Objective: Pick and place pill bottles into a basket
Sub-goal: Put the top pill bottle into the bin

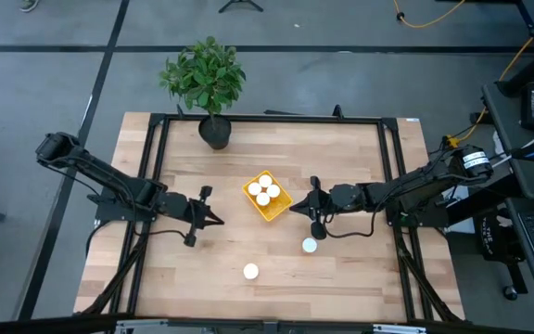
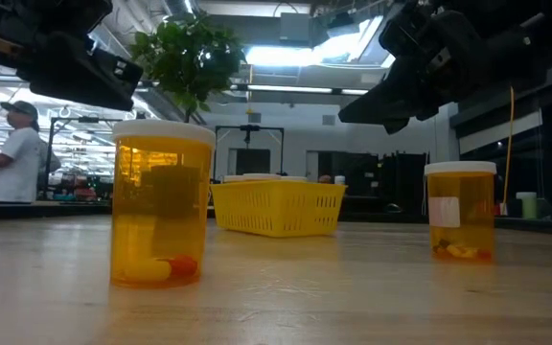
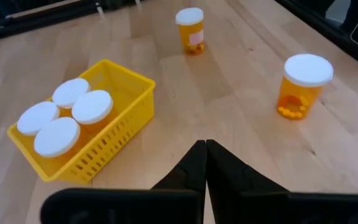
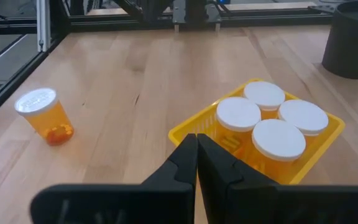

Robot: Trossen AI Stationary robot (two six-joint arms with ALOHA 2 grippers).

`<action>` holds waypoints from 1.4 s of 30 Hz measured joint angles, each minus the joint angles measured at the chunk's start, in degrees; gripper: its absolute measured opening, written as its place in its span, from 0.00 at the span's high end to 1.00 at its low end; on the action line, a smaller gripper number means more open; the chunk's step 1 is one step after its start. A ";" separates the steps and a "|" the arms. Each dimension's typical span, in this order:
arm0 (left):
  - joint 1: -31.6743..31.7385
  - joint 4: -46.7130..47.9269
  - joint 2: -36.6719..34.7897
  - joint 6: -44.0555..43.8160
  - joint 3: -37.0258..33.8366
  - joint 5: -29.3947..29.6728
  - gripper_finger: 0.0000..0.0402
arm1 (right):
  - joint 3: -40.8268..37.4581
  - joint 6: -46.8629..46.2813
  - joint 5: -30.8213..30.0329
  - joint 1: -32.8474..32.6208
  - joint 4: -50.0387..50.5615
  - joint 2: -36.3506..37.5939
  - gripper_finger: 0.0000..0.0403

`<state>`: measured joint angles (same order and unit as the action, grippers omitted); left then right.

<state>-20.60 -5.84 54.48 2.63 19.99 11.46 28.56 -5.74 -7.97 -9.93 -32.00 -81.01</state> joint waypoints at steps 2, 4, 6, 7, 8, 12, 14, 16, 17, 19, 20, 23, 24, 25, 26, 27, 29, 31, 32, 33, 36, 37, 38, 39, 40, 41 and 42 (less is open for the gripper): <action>0.00 -0.43 0.00 0.05 0.00 0.01 0.99 | 0.00 -0.24 0.00 0.00 0.00 0.00 0.96; 0.00 -0.44 0.00 0.24 0.00 0.00 0.99 | 0.00 -2.27 0.07 0.00 0.05 0.00 0.96; 0.00 -0.44 0.00 0.17 0.00 0.00 0.99 | 0.00 -4.50 0.52 0.02 0.04 0.00 0.96; 0.00 -0.44 0.00 0.15 0.00 0.00 0.99 | 0.00 -4.54 0.50 0.02 0.04 0.00 0.96; 0.00 -0.44 0.00 0.13 0.00 0.00 0.99 | 0.00 -4.47 0.56 0.00 0.04 0.00 0.96; 0.00 -0.46 0.00 -0.96 0.00 0.00 0.99 | 0.00 -4.32 3.57 -0.04 -0.20 0.00 0.90; 0.00 -0.46 0.00 -1.88 0.00 0.00 0.99 | 0.00 -3.84 4.78 -0.04 -0.76 0.00 0.85; 0.00 -0.46 0.00 -2.46 0.00 0.00 0.99 | 0.00 -3.04 5.11 -0.04 -0.97 0.00 0.78; 0.00 -0.46 0.00 -2.51 0.00 0.00 0.99 | 0.00 -3.04 5.11 -0.04 -0.96 0.00 0.75; 0.00 -0.50 0.00 -2.53 0.00 0.00 0.99 | 0.00 -3.29 5.11 -0.04 -0.97 0.00 0.67; 0.00 -0.65 0.00 -2.60 -0.02 0.04 0.99 | 0.00 -3.63 5.12 -0.04 -0.96 0.00 0.63; 0.00 -1.61 0.00 -3.02 -0.02 0.52 0.99 | 0.00 -4.76 5.27 -0.04 -1.01 0.00 0.51; 0.00 -2.01 0.00 -3.01 -0.02 0.52 0.99 | 0.00 -4.71 5.42 -0.04 -1.01 0.00 0.47; 0.00 -2.26 0.00 -2.97 -0.02 0.55 0.99 | 0.00 -4.49 6.15 -0.04 -1.01 0.00 0.42; 0.00 -2.49 0.00 -2.99 -0.02 0.59 0.99 | 0.00 -4.42 6.65 -0.04 -1.01 0.00 0.38; 0.00 -2.64 0.02 -2.99 -0.02 0.61 0.99 | 0.00 -4.42 6.74 -0.04 -0.98 0.00 0.34; 0.00 -3.09 0.02 -2.99 -0.02 0.62 0.99 | 0.00 -4.38 6.78 -0.13 -0.89 0.00 0.27; 0.00 -3.19 0.02 -2.99 -0.02 0.63 0.99 | 0.01 -4.27 6.78 -0.16 -0.81 0.00 0.22; 0.00 -3.17 0.02 -3.00 -0.02 0.64 0.99 | 0.07 -4.31 6.78 -0.22 -0.69 0.00 0.19; 0.00 -3.17 0.02 -3.18 -0.02 0.68 0.99 | 0.46 -4.37 6.75 -0.42 0.34 0.00 0.18; 0.00 -3.16 0.02 -3.58 -0.02 0.90 0.99 | 3.58 -4.33 6.66 -1.60 7.18 0.00 0.16; 0.00 -3.16 0.02 -3.58 -0.02 0.90 0.99 | 5.34 -4.33 6.69 -2.07 10.82 0.00 0.15; 0.00 -3.17 0.02 -3.58 -0.02 0.90 0.99 | 7.33 -4.33 6.62 -2.63 14.84 0.00 0.15; 0.00 -3.17 0.02 -3.59 -0.02 0.90 0.99 | 9.62 -4.33 6.23 -3.17 19.40 0.00 0.15; 0.00 -3.17 0.02 -3.60 -0.02 0.90 0.99 | 12.09 -4.34 5.31 -3.75 24.69 0.00 0.15; 0.00 -3.17 0.02 -3.59 -0.02 0.90 0.99 | 14.59 -4.59 4.38 -4.26 29.96 0.00 0.15; 0.00 -3.19 0.02 -3.61 -0.02 0.91 0.99 | 17.02 -5.58 3.49 -4.83 35.13 0.00 0.15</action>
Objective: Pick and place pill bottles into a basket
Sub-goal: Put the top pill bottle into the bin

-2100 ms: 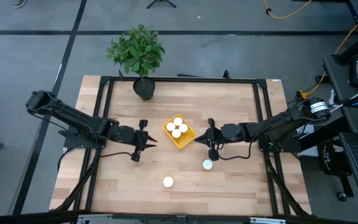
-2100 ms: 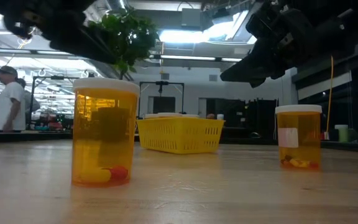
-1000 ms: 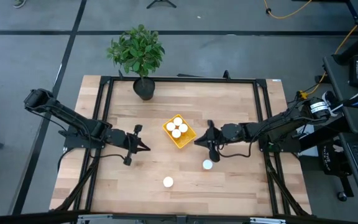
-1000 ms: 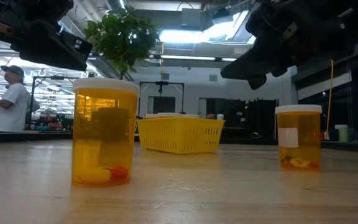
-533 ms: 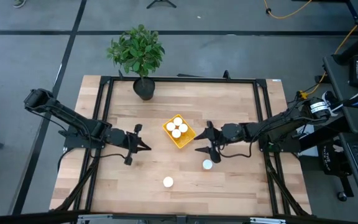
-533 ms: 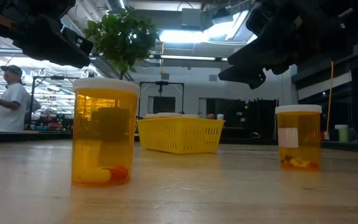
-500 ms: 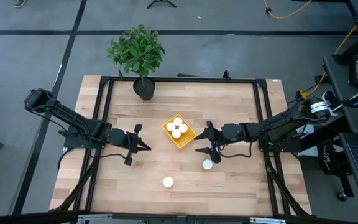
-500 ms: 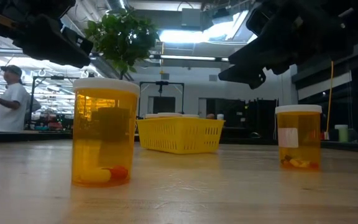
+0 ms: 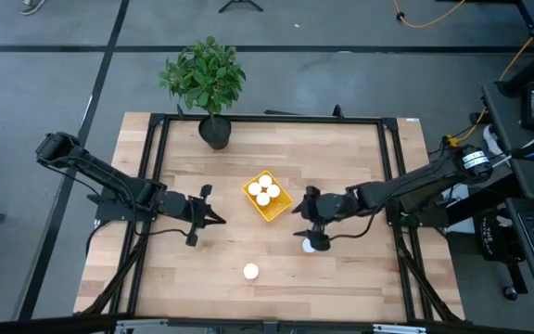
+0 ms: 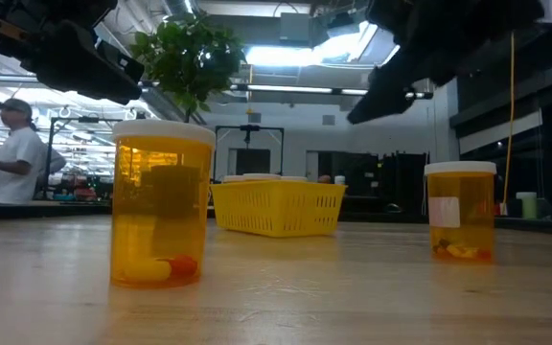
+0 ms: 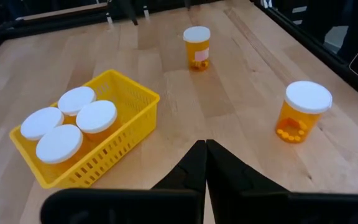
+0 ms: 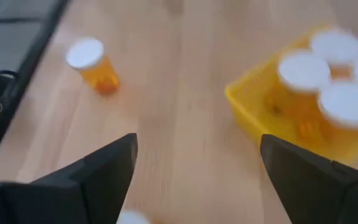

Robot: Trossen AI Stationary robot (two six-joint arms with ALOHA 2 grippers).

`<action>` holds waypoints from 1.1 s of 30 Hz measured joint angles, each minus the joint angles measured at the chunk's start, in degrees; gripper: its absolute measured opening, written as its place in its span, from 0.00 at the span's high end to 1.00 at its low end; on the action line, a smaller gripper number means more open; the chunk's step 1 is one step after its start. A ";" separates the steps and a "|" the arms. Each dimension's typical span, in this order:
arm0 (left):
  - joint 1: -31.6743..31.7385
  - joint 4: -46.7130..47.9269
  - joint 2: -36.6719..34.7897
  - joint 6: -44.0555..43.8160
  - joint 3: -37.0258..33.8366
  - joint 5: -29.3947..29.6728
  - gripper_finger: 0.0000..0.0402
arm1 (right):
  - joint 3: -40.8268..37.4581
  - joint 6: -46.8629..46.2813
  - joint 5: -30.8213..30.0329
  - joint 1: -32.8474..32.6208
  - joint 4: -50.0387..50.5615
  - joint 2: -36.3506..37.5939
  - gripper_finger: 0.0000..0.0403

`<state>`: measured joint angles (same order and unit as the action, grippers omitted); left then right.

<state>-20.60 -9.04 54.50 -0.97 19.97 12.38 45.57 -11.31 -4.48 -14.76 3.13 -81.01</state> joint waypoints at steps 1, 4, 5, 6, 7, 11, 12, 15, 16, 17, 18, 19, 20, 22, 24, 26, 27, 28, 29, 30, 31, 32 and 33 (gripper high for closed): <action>0.00 0.00 0.00 0.01 0.00 -0.01 0.99 | 2.12 -2.15 -0.84 -0.55 4.84 0.02 0.15; 0.00 0.00 0.00 -0.52 0.00 -0.01 0.99 | 6.78 -9.32 -2.07 -2.14 15.78 0.02 0.15; 0.00 0.02 0.00 -0.78 0.00 0.00 0.99 | 7.69 -10.83 -2.12 -2.82 17.79 0.02 0.15; 0.00 0.01 0.01 -0.94 0.00 -0.02 0.99 | 8.28 -11.71 -2.15 -3.60 19.13 0.04 0.15; 0.00 0.00 0.00 -1.05 0.00 0.00 0.99 | 8.64 -12.83 -2.15 -4.43 20.02 0.04 0.15; 0.00 0.00 0.02 -0.97 0.00 0.00 0.99 | 9.13 -16.94 -3.85 -8.39 21.56 0.04 0.15; 0.00 0.00 0.02 -0.92 0.00 -0.02 0.99 | 9.13 -17.40 -5.34 -9.71 22.06 0.04 0.15; 0.00 0.00 0.02 -0.97 0.00 -0.02 0.99 | 9.13 -19.95 -11.77 -14.05 23.63 0.04 0.15; 0.00 0.00 0.02 -1.07 0.00 -0.02 0.99 | 9.13 -20.94 -13.93 -15.61 24.20 0.04 0.15; 0.00 0.00 0.02 -1.24 0.00 0.00 0.99 | 9.13 -22.12 -15.99 -17.10 24.84 0.04 0.15; 0.00 0.00 0.02 -1.28 0.00 -0.02 0.99 | 9.13 -23.71 -17.64 -18.59 25.19 0.04 0.15; 0.00 -0.02 0.02 -1.30 0.00 -0.02 0.99 | 9.13 -25.41 -19.10 -20.02 25.32 0.04 0.15; 0.00 -0.11 0.02 -1.36 0.00 -0.01 0.99 | 9.11 -27.22 -20.43 -21.32 25.35 0.04 0.15; 0.00 -0.20 0.02 -1.46 0.00 -0.02 0.99 | 8.33 -30.87 -23.17 -23.68 24.33 0.04 0.15; 0.00 -0.20 0.02 -1.43 -0.01 -0.02 0.99 | 6.68 -34.45 -24.66 -25.50 22.99 0.04 0.15; 0.00 -0.20 0.02 -1.42 -0.02 -0.01 0.99 | 4.69 -37.91 -24.97 -26.80 21.37 0.04 0.15; 0.00 -0.20 0.02 -1.40 -0.02 0.00 0.99 | 3.38 -39.37 -25.04 -27.19 19.86 0.04 0.15; 0.00 -0.20 0.02 -1.40 -0.02 -0.01 0.99 | 1.97 -40.72 -25.02 -27.42 18.47 0.04 0.15; 0.00 -0.20 0.02 -1.40 -0.02 -0.02 0.99 | 0.40 -41.69 -24.98 -27.55 16.83 0.04 0.15; 0.00 -0.18 0.02 -1.39 -0.02 -0.02 0.99 | -1.14 -42.43 -24.93 -27.56 14.78 0.00 0.15; 0.00 -0.20 0.02 -1.38 -0.02 -0.02 0.99 | -2.65 -42.46 -24.94 -27.53 12.29 0.01 0.15; 0.00 -0.19 0.02 -1.38 -0.02 -0.02 0.99 | -4.05 -42.13 -25.03 -27.50 10.01 0.00 0.15; 0.00 -0.20 0.02 -1.33 -0.02 -0.02 0.99 | -5.46 -41.54 -25.04 -27.46 8.01 0.01 0.15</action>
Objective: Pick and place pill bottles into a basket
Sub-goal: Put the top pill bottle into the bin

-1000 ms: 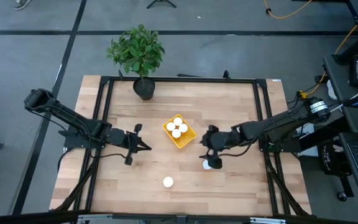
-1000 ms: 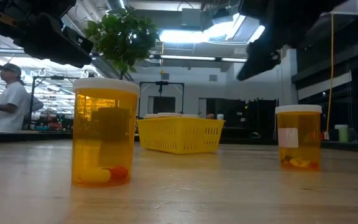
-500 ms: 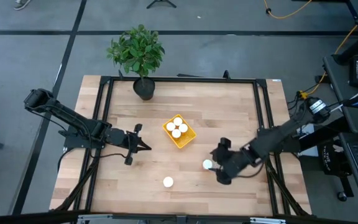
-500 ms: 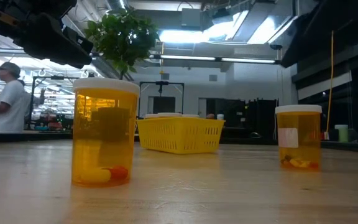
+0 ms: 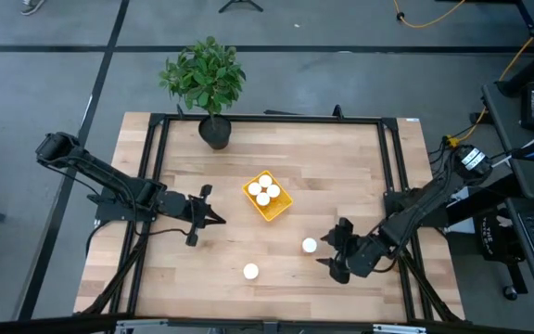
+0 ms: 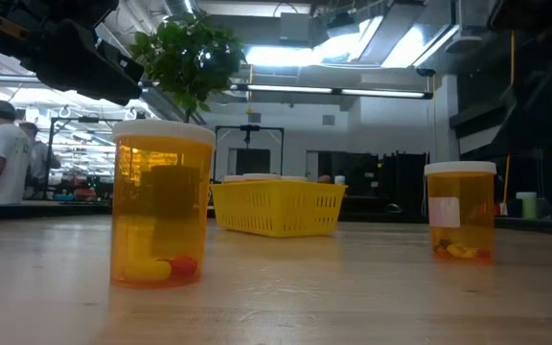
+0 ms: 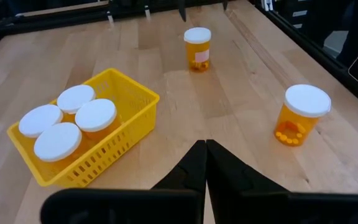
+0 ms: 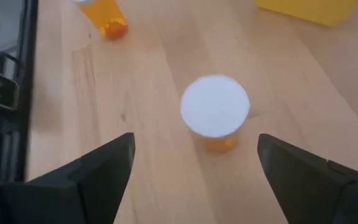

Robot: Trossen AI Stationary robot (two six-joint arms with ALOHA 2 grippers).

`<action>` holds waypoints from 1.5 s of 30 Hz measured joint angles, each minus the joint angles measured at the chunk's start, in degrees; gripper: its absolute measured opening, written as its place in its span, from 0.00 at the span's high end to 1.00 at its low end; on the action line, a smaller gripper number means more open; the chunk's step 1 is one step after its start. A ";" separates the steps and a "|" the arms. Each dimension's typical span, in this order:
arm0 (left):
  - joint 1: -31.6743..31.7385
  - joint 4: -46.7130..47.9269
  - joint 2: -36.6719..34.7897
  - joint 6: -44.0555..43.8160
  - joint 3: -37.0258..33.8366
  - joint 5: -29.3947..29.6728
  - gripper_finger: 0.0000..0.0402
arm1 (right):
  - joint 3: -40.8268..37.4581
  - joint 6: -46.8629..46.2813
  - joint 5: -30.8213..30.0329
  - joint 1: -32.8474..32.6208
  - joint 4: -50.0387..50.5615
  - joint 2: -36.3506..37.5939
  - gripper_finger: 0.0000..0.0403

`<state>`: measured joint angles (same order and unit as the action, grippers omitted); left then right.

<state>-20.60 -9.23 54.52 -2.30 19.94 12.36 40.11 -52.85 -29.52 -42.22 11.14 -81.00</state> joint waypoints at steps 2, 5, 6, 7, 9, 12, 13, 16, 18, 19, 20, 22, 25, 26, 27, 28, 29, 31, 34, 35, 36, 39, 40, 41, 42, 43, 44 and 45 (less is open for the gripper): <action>0.01 0.02 0.00 0.06 0.00 0.00 0.99 | -2.07 0.62 0.00 -0.02 -2.15 -0.01 0.15; 0.00 0.02 0.00 0.06 0.00 0.00 0.99 | -4.25 -1.02 0.00 -0.02 -4.86 -0.01 0.15; 0.02 0.02 0.00 0.06 0.00 0.00 0.99 | -5.11 -1.18 0.02 -0.02 -5.53 -0.01 0.15; 0.01 0.02 0.00 0.06 0.00 0.00 0.99 | -5.90 -1.10 0.00 -0.02 -6.36 -0.01 0.15; 0.00 0.02 0.00 0.06 0.00 0.01 0.99 | -7.24 -1.00 0.00 0.21 -9.12 -0.01 0.15; 0.00 0.02 0.00 0.06 0.00 0.01 0.99 | -8.98 -0.46 0.09 1.10 -11.08 -0.01 0.15; 0.00 0.02 0.00 0.06 0.00 0.06 0.99 | -9.11 0.57 0.06 1.30 -11.20 -0.01 0.15; 0.00 0.02 0.00 0.06 0.00 0.20 0.99 | -9.09 4.20 -0.02 1.78 -11.85 -0.01 0.15; 0.00 0.02 0.00 0.06 0.00 0.20 0.99 | -9.09 6.83 -0.42 2.27 -11.91 -0.03 0.16; 0.00 0.02 0.00 0.04 0.00 0.20 0.99 | -9.09 7.60 -0.80 2.61 -12.02 -0.20 0.16; 0.00 0.02 0.00 -0.05 0.00 0.20 0.99 | -9.09 8.34 -0.89 2.96 -12.09 -0.46 0.17; 0.00 0.02 0.00 -0.09 0.00 0.20 0.99 | -9.09 8.50 -1.03 3.57 -12.51 -1.17 0.18; 0.00 0.00 0.00 -0.09 0.00 0.20 0.99 | -9.09 8.64 -0.75 3.87 -14.44 -3.02 0.19; 0.02 0.02 0.00 -0.05 0.00 0.20 0.99 | -9.09 9.22 -0.51 3.87 -15.37 -3.64 0.19; 0.01 0.04 0.00 -0.07 0.00 0.20 0.99 | -9.09 9.69 -0.48 3.87 -16.72 -4.28 0.19; 0.01 0.02 0.00 -0.05 0.00 0.20 0.99 | -9.09 10.05 -0.44 3.87 -18.13 -4.86 0.19; 0.02 0.03 0.00 -0.05 0.00 0.20 0.99 | -9.09 10.76 -0.44 3.87 -19.29 -5.29 0.19; 0.02 0.02 0.00 -0.05 0.00 0.20 0.99 | -9.06 12.35 -0.44 3.87 -22.06 -6.16 0.19; 0.02 0.04 0.00 -0.05 0.00 0.20 0.99 | -9.04 14.13 -0.44 3.87 -24.51 -7.21 0.19; 0.02 0.02 0.00 -0.07 0.00 0.20 0.99 | -9.04 14.22 -0.46 3.87 -24.62 -7.61 0.19; 0.02 0.02 0.00 -0.07 0.00 0.20 0.99 | -9.04 14.24 -0.46 4.00 -24.91 -8.02 0.19; 0.02 0.02 0.00 -0.05 0.00 0.20 0.99 | -9.04 14.34 -0.44 4.58 -26.72 -9.25 0.19; 0.02 0.04 0.00 -0.05 0.00 0.20 0.99 | -9.04 14.57 -0.46 4.81 -27.62 -9.64 0.19; 0.02 0.03 0.00 -0.05 0.00 0.20 0.99 | -9.04 15.32 -0.44 5.03 -28.70 -10.02 0.19; 0.02 0.02 0.00 -0.06 0.00 0.20 0.99 | -9.04 16.12 -0.46 5.14 -29.23 -10.23 0.19; 0.02 0.02 0.00 -0.06 0.00 0.20 0.99 | -9.04 17.28 -0.46 5.29 -29.96 -10.46 0.19; 0.02 0.07 0.00 -0.03 0.00 0.20 0.99 | -8.98 17.50 -0.44 5.38 -30.51 -10.61 0.19; 0.02 0.10 0.00 -0.04 0.00 0.20 0.99 | -8.97 17.78 -0.46 5.48 -30.54 -10.63 0.19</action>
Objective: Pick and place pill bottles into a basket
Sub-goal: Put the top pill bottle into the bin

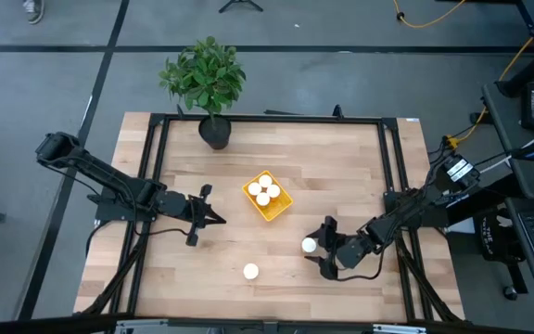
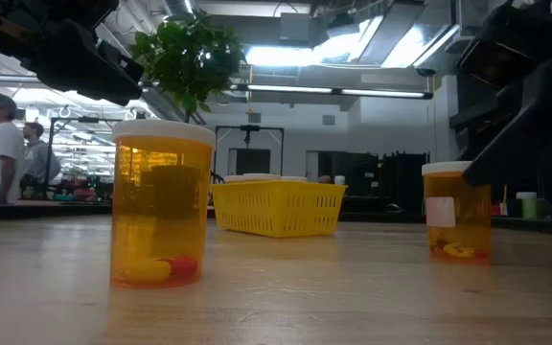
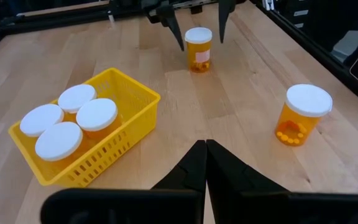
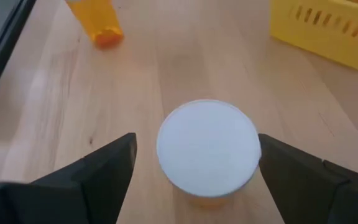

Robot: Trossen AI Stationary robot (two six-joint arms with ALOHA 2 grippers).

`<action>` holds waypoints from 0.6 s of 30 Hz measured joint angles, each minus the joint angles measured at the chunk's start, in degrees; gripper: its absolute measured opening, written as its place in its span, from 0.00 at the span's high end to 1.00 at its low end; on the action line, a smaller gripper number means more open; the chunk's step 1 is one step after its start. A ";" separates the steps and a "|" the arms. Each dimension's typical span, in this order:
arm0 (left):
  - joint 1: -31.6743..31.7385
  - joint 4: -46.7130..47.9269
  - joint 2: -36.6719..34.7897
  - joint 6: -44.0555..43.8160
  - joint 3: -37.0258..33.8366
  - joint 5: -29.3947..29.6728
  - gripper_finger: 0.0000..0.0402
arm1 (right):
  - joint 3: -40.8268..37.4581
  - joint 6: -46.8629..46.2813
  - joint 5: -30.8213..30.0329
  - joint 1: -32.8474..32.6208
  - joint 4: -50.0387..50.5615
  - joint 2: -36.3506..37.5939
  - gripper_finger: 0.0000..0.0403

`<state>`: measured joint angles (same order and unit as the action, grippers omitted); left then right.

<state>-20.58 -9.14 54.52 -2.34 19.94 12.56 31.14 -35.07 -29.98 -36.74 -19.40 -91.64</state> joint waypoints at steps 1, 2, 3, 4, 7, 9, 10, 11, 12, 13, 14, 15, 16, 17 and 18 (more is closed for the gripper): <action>0.00 0.01 0.00 -0.01 0.00 0.00 0.99 | 0.15 0.62 0.01 0.11 0.02 0.00 0.19; 0.00 0.04 0.00 -0.01 0.00 0.00 0.99 | 0.42 0.97 0.02 0.12 0.10 0.00 0.19; 0.00 0.10 0.00 0.03 0.00 0.00 0.99 | 0.76 1.34 0.00 0.12 0.17 0.00 0.19; 0.00 0.10 0.00 0.05 0.00 0.00 0.99 | 1.11 1.96 0.00 0.12 0.23 0.00 0.19; 0.00 0.10 0.00 0.05 0.00 0.01 0.99 | 1.90 3.49 0.00 0.12 1.30 0.00 0.19; 0.00 0.10 0.00 0.05 0.00 0.00 0.99 | 2.09 3.69 0.01 0.10 1.70 0.00 0.19; 0.00 0.10 0.00 0.05 0.00 0.00 0.99 | 2.09 3.62 0.01 0.12 1.90 0.00 0.19; 0.00 0.10 0.00 0.05 0.00 0.00 0.99 | 2.09 2.93 0.02 0.12 2.28 0.00 0.19; 0.00 0.10 0.00 0.05 0.00 0.02 0.99 | 2.10 2.20 0.00 0.15 2.76 0.00 0.19; 0.00 0.10 0.00 0.05 0.00 0.01 0.99 | 2.11 1.57 0.02 0.18 3.40 0.00 0.19; 0.00 0.10 0.00 0.05 0.00 0.01 0.99 | 2.11 0.79 0.00 0.18 3.91 0.00 0.19; 0.00 0.10 0.00 0.05 0.00 0.01 0.99 | 2.11 0.54 0.02 0.18 4.26 0.00 0.19; 0.00 0.10 0.00 0.05 0.00 0.01 0.99 | 2.11 0.39 0.01 0.20 4.41 0.00 0.19; 0.00 0.10 0.00 0.05 0.00 0.00 0.99 | 2.11 0.39 0.02 0.20 4.46 0.00 0.19; 0.00 0.10 0.00 0.05 0.00 0.00 0.99 | 2.11 0.62 0.02 0.20 4.42 0.00 0.19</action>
<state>-20.58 -9.04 54.52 -2.28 19.94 12.56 33.26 -34.45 -29.96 -36.54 -14.98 -91.64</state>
